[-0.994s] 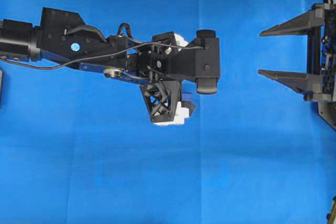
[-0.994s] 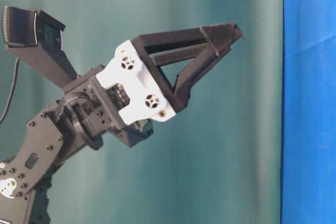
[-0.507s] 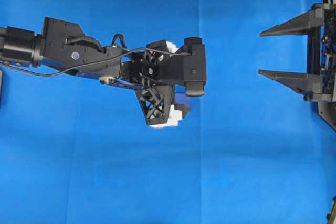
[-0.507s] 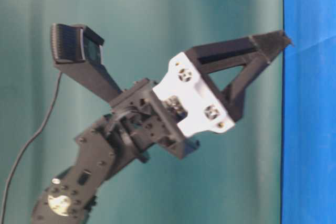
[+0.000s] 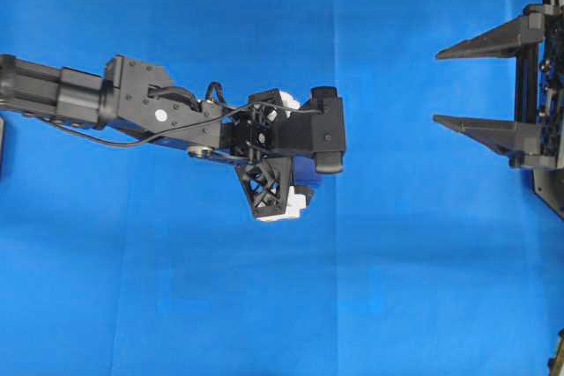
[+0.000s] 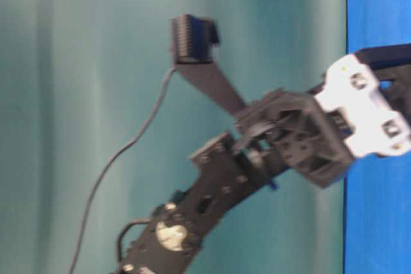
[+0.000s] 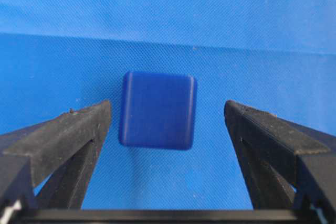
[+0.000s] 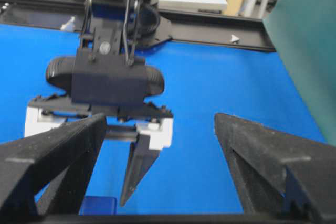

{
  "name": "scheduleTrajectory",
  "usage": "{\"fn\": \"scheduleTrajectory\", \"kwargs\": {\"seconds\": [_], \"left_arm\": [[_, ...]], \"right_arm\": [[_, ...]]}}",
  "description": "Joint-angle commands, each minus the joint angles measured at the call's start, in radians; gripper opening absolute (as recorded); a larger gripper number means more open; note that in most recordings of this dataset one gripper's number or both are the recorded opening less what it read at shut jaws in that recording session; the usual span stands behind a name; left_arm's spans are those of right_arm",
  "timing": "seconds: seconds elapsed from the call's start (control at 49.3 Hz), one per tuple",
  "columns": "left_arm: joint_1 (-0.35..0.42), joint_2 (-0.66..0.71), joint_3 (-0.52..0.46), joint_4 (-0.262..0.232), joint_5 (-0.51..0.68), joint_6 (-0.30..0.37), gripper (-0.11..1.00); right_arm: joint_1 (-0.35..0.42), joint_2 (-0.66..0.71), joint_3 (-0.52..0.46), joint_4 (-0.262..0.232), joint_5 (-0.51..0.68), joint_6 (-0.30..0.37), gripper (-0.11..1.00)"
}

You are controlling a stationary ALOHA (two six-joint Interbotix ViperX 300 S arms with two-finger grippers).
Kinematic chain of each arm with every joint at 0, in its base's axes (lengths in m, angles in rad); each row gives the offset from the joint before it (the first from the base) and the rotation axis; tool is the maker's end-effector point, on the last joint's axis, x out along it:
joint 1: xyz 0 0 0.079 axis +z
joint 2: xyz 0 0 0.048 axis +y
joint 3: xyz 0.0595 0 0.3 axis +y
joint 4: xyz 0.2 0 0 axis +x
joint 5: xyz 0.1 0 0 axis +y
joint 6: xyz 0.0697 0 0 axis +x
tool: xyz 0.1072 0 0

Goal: Handover the blue block to the right arm after grasping it with the left arm, then place it in the designated position.
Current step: 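Close the left gripper on the blue cube, then lift the cube and rotate the left gripper to hold it sideways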

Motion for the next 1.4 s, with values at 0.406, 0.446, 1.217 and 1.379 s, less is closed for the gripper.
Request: {"fn": "scheduleTrajectory", "kwargs": {"seconds": [0.406,0.446,1.217,1.379], "left_arm": [[-0.002,0.064,-0.005,0.002,-0.069,-0.002,0.92],[-0.002,0.064,-0.005,0.002,-0.069,-0.002,0.92],[-0.006,0.060,-0.012,0.002,-0.005,0.002,0.48],[-0.005,0.028,-0.009,0.002,0.011,0.005,0.48]], "right_arm": [[-0.012,0.014,-0.017,0.002,0.000,-0.002,0.96],[-0.012,0.014,-0.017,0.002,-0.002,-0.002,0.96],[-0.012,0.015,-0.017,0.002,0.002,-0.002,0.96],[-0.012,0.015,-0.017,0.002,0.005,-0.002,0.96]]}}
